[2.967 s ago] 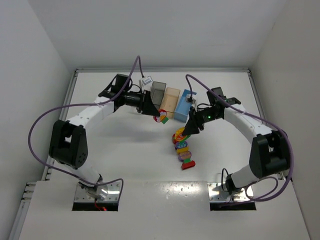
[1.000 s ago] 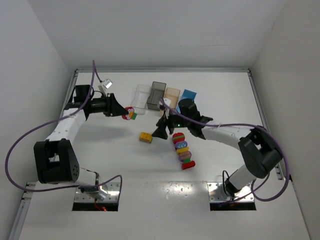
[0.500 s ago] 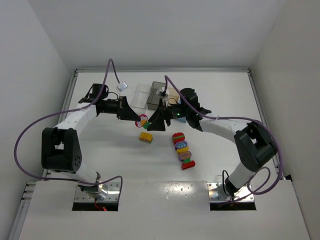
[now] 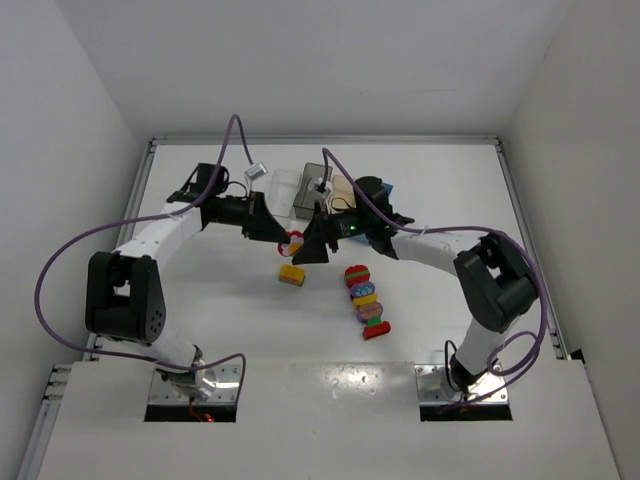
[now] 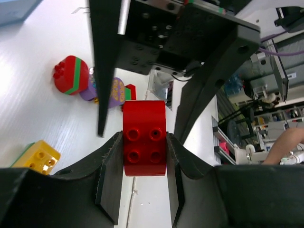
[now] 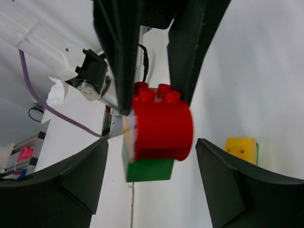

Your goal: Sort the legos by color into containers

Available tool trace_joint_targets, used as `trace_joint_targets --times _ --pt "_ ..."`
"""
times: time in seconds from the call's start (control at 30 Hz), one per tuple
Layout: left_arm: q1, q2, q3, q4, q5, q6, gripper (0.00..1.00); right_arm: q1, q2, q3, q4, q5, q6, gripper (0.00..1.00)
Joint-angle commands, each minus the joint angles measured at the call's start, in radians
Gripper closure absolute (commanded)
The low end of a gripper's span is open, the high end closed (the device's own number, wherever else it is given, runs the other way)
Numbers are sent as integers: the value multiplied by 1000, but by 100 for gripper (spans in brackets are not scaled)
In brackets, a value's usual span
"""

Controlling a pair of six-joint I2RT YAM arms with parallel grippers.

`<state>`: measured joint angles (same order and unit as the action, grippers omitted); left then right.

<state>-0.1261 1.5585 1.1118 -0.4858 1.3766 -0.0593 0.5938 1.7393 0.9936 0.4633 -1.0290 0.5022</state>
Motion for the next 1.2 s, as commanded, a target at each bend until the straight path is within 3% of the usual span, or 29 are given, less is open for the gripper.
trace_joint_targets --times 0.0,0.07,0.17,0.2,0.27,0.3,0.43,0.57,0.73,0.93,1.03,1.17 --pt "-18 -28 22 27 56 33 100 -2 8 46 52 -17 13 24" --pt "-27 -28 22 18 56 33 100 -11 8 46 52 -17 24 24" --pt "-27 -28 22 18 56 33 100 -11 8 46 84 -35 44 44" --pt "-27 -18 22 18 56 33 100 -11 20 46 93 -52 56 56" --pt "-27 -18 22 18 43 44 100 -11 20 46 106 -77 56 70" --pt "-27 -18 31 18 42 44 100 -11 20 46 106 -77 56 83" --pt "5 -9 58 9 -17 65 100 -11 -3 34 97 -100 56 100" --pt "33 -9 114 19 -120 78 100 -11 -50 -10 66 -124 36 100" --pt "45 -18 114 306 -198 -164 100 -29 -116 -71 -103 -135 -112 100" --pt "7 5 141 384 -286 -228 100 -87 -198 -142 -212 -108 -197 100" --pt "-39 5 151 394 -370 -228 100 -153 -222 -151 -270 31 -208 100" --pt "-139 5 151 383 -598 -215 100 -273 -207 -121 -261 358 -163 100"
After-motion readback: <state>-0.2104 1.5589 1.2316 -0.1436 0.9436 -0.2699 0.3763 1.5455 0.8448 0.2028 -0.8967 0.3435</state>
